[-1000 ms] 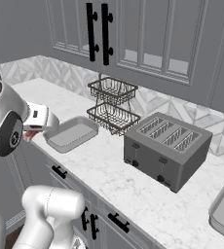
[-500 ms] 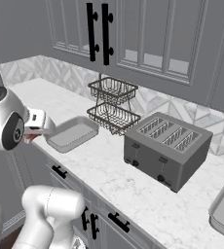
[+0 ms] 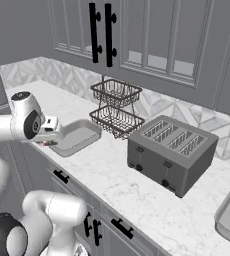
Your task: Place one cucumber and one steak in each tupperware on the nearby counter, to pack two identical lunches.
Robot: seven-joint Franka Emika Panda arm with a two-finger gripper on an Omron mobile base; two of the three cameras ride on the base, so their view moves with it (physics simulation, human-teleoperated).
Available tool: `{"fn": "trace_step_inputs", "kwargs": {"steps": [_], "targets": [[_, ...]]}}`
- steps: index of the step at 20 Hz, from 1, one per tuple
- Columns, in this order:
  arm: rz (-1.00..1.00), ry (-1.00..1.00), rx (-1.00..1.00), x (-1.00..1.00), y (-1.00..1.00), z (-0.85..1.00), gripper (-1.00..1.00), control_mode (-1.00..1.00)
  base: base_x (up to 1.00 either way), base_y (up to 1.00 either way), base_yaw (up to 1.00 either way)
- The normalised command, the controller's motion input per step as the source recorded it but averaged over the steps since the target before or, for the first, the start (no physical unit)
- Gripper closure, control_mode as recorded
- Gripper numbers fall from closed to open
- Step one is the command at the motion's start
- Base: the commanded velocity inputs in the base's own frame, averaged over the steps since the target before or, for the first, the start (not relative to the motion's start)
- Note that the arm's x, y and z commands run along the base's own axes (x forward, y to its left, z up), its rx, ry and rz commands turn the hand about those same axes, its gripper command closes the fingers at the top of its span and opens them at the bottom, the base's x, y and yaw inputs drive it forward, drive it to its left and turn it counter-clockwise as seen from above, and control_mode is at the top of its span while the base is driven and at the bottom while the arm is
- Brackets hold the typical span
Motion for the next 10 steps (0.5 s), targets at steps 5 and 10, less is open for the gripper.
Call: {"fn": "trace_step_inputs", "kwargs": {"steps": [5,10], "targets": [[0.00,0.10,0.00,0.45,-0.01,-0.03,1.00,-1.00,0.00,0.00,0.00],[0.00,-0.10,0.00,0.51,0.06,-0.12,1.00,-1.00,0.00,0.00,0.00]]}}
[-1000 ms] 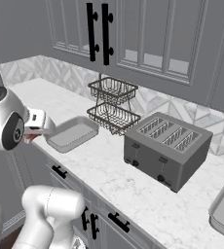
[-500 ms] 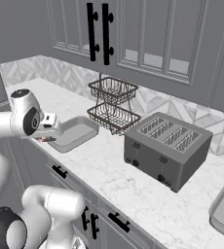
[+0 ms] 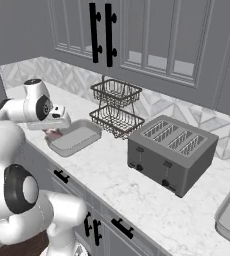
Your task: Place one cucumber and one steak in each tupperware on the nearby counter, to pack two identical lunches.
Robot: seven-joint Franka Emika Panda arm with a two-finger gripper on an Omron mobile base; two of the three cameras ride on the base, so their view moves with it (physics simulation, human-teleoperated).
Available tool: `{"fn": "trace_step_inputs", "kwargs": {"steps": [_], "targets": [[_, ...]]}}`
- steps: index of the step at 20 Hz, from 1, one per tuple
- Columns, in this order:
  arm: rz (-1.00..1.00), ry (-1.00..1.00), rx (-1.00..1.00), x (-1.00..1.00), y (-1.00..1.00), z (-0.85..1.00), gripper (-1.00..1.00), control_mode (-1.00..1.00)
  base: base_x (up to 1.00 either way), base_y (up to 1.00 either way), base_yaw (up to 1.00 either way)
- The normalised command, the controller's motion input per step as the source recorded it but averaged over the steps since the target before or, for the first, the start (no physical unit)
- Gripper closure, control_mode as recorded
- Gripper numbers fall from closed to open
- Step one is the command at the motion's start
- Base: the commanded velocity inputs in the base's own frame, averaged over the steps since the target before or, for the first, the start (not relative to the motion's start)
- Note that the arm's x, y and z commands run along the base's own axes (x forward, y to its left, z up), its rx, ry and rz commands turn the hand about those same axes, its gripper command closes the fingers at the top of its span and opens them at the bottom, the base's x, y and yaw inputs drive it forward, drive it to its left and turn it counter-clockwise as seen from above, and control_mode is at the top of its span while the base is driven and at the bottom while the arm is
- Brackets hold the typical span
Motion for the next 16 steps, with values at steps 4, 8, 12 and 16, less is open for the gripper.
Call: {"fn": "trace_step_inputs", "kwargs": {"steps": [4,8,12,16], "targets": [[0.00,-0.15,0.04,0.76,0.14,-0.22,1.00,-1.00,0.00,0.00,0.00],[0.00,-0.15,0.10,0.46,0.00,-0.16,1.00,-1.00,0.00,0.00,0.00],[0.01,0.01,0.01,0.27,0.00,-0.13,1.00,-1.00,0.00,0.00,0.00],[0.01,0.02,-0.01,0.00,0.00,-0.21,1.00,-1.00,0.00,0.00,0.00]]}}
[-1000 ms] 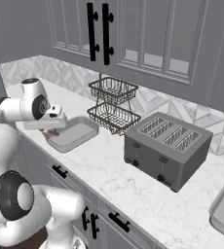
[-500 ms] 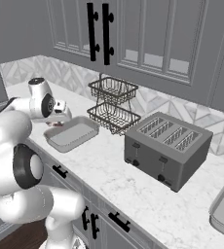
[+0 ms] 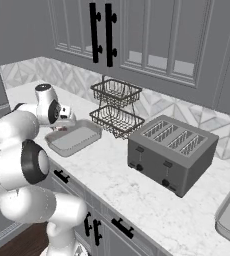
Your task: Place one cucumber and one steak in each tupperware on the nearby counter, to pack two identical lunches.
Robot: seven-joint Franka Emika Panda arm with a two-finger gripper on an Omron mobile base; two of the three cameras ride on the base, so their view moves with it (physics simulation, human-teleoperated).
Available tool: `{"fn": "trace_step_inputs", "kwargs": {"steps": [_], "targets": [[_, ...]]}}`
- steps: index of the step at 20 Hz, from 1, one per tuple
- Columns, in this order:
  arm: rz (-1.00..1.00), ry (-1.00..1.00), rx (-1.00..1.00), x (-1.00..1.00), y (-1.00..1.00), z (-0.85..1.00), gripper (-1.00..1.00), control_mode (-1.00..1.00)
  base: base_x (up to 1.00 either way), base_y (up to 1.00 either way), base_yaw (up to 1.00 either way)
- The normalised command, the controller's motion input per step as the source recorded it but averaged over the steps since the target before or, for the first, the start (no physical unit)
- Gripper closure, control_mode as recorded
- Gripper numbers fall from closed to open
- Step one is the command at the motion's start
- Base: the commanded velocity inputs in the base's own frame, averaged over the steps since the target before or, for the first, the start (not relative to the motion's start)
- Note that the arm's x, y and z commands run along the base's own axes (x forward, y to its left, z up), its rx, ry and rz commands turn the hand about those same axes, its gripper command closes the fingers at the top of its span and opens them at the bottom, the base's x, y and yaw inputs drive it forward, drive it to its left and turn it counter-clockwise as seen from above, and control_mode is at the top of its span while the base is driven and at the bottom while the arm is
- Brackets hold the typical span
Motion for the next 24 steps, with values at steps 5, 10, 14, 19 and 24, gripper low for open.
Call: {"fn": "trace_step_inputs", "kwargs": {"steps": [5,10,14,19,24], "targets": [[0.00,-0.06,-0.01,0.00,0.00,-0.67,1.00,-1.00,0.00,0.00,0.00],[0.00,-0.11,0.00,0.06,0.00,-0.44,1.00,-1.00,0.00,0.00,0.00],[0.00,0.01,0.00,0.56,0.00,0.28,1.00,-1.00,0.00,0.00,0.00],[0.00,0.01,0.00,0.80,0.00,0.09,1.00,-1.00,0.00,0.00,0.00],[0.00,0.00,0.00,0.20,0.00,-0.10,1.00,-1.00,0.00,0.00,0.00]]}}
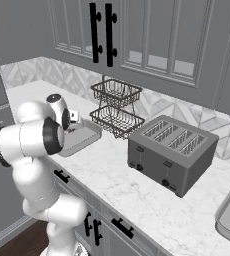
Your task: Place one cucumber and one steak in each tupperware on the nearby counter, to pack two identical lunches.
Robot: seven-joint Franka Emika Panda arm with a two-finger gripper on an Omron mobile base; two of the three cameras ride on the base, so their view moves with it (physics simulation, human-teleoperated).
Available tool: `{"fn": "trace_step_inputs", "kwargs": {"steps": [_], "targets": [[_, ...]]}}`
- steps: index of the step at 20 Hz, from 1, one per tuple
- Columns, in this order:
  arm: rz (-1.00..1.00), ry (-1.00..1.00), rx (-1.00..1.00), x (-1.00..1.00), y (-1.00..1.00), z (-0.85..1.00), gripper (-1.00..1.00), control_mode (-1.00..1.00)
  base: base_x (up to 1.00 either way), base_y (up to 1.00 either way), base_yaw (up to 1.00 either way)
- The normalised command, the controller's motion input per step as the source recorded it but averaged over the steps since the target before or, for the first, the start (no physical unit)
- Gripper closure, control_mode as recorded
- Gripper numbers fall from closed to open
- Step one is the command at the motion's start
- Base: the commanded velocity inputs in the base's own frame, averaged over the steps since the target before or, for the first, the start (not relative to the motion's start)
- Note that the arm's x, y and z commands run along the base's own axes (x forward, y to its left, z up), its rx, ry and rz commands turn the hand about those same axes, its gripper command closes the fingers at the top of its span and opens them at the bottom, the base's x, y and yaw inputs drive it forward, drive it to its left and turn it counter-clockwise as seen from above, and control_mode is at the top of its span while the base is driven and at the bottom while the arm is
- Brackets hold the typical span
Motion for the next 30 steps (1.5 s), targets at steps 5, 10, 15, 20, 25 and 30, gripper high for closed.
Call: {"fn": "trace_step_inputs", "kwargs": {"steps": [5,10,15,20,25,30], "targets": [[0.00,-0.04,0.00,0.00,0.00,-0.23,1.00,-1.00,0.00,0.00,0.00],[0.00,0.00,0.00,0.05,0.01,-0.11,1.00,-1.00,0.00,0.00,0.00],[0.00,0.01,0.00,0.01,0.00,0.00,-1.00,-1.00,0.00,0.00,0.00],[0.00,0.06,-0.02,-0.01,0.00,0.00,-1.00,-1.00,0.00,0.00,0.00],[0.00,0.06,-0.04,-0.01,0.00,0.13,-1.00,-1.00,0.00,0.00,0.00],[0.00,0.02,0.00,-0.38,0.00,0.55,-1.00,-1.00,0.00,0.00,0.00]]}}
